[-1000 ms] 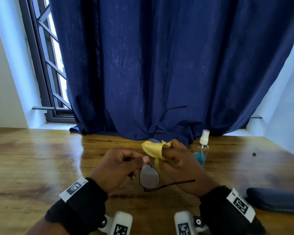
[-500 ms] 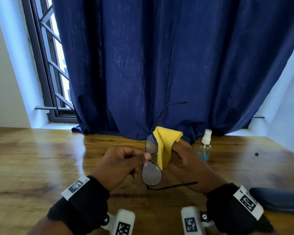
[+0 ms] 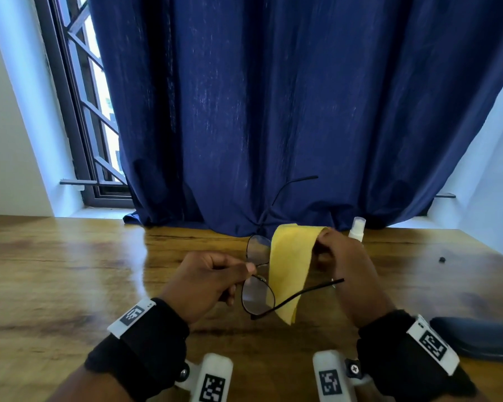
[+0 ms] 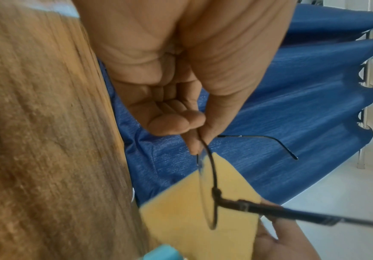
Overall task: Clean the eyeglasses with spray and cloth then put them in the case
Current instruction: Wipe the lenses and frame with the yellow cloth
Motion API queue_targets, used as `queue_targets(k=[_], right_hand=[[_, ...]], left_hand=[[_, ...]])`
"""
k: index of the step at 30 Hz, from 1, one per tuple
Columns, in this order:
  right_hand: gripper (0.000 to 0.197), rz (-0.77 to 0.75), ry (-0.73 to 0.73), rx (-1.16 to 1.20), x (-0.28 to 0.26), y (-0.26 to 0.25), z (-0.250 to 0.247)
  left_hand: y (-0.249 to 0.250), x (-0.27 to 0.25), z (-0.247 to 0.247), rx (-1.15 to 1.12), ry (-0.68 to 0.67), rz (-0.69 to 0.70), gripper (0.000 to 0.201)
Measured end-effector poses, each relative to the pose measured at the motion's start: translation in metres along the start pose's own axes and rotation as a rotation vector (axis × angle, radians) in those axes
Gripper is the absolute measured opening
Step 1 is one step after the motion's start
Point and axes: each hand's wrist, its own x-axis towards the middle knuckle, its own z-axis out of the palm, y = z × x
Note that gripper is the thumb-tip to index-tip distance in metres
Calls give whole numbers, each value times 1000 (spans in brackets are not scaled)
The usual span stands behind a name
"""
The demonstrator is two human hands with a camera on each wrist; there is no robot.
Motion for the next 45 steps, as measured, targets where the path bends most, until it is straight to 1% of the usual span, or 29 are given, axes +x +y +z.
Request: queue_targets(k=[1,2,3,4,5,6,8,9,10,11,13,15,18,20,23,24,26,27,28,30,33,34,35,36,37,40,42,44,45], right_hand=[[35,146,-27,127,-1,-1,3],[42,252,-67,216,-4,-2,7],[41,275,-115,235,-6,-1,10],[32,268,-127,232,-9,-2,13],[23,264,-87,248,-10,-1,15],[17,280,-11,285,-10,-1,13],[21,273,206,295,-5,5,2],[24,219,279,235,-1,9,-3],[26,142,297,143,1,9,-8],[26,48,272,34,2,8,-10],[27,-111,131,-159,0,5,-4],[27,-194,-11,-291,-1,9,6],[18,-186,-205,-302,1,21,10],[6,-158,-292,-259,0,19,9],[5,-187,-294,-293,-1,14,7],[10,-181,-289,-323,-2,12,7],[32,-193,-319,-413,-5,8,8],[37,-217,-349,-444,-5,7,9],[32,-241,-386,-450,-5,7,9],[13,-237,-420,-406,-5,6,6],[5,-239,-360,-473,-3,9,2],[7,-256,-372,-515,-4,7,3],[14,-274,-401,-547,-5,7,3],[20,-296,-428,-545,-5,8,4],[21,-301,-438,-530,-5,7,4],[6,-270,-404,-529,-2,8,0],[10,-251,-431,-580,-3,7,-1],[6,-271,-482,-558,-4,5,1],[8,-274,-497,-552,-4,4,1]], left_hand=[[0,0,0,-5,-4,-5,19],[0,0,1,-6,-8,-8,20],[0,0,2,-6,-13,-11,20],[0,0,2,-4,-15,-14,21],[0,-1,3,-1,-16,-19,21],[-1,-1,3,3,-13,-28,20],[-2,-1,2,6,-8,-51,19],[-3,0,2,7,-11,-58,18],[-3,0,2,5,-15,-61,18],[-3,0,3,1,-19,-61,17],[-2,-1,5,-9,-24,-58,17],[0,-3,7,-15,-37,-54,17],[1,-1,5,-34,-27,-55,18],[1,1,3,-48,-14,-56,19],[1,1,1,-53,-31,-59,18],[2,0,2,-52,-45,-63,17],[2,-1,4,-56,-66,-62,15],[3,-1,4,-60,-68,-55,15],[3,-1,5,-62,-63,-48,15],[4,-1,4,-60,-57,-36,15],[4,-1,4,-49,-64,-26,15],[5,-1,4,-44,-66,-24,14],[5,-1,4,-41,-67,-21,14],[5,0,3,-41,-68,-16,13],[5,-1,3,-43,-69,-10,14],[5,-1,2,-55,-64,-10,17],[5,0,1,-67,-50,-19,17],[4,0,1,-63,-47,-16,15],[4,0,1,-57,-55,-14,15]])
